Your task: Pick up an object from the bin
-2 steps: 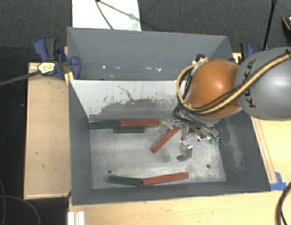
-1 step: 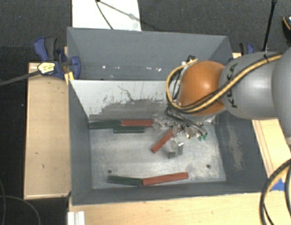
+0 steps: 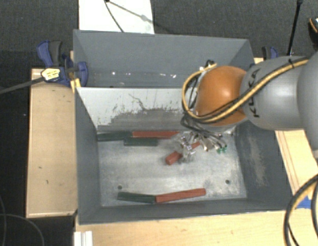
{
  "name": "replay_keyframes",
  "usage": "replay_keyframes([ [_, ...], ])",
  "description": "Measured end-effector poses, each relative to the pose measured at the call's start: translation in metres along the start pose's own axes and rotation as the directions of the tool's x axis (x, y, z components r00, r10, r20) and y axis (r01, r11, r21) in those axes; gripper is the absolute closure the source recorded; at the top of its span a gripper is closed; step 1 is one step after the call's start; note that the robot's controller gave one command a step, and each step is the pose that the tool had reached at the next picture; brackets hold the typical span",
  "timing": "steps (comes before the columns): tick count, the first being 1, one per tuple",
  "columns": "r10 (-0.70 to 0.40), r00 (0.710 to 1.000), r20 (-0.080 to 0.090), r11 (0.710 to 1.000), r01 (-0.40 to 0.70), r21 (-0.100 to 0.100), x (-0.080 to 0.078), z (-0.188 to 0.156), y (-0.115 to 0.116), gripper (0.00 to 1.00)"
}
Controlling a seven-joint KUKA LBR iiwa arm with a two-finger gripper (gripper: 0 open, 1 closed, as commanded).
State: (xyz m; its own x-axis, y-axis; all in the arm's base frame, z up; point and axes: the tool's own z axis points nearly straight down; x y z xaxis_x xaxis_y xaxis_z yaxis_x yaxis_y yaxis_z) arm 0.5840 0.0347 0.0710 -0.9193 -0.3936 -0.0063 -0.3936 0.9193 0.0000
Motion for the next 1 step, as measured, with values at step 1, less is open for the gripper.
replay_keyframes([
  [1,0.010,1.000,0.006,1.000,-0.010,0.004,0.0034,-0.1957,0.0051,1.00],
])
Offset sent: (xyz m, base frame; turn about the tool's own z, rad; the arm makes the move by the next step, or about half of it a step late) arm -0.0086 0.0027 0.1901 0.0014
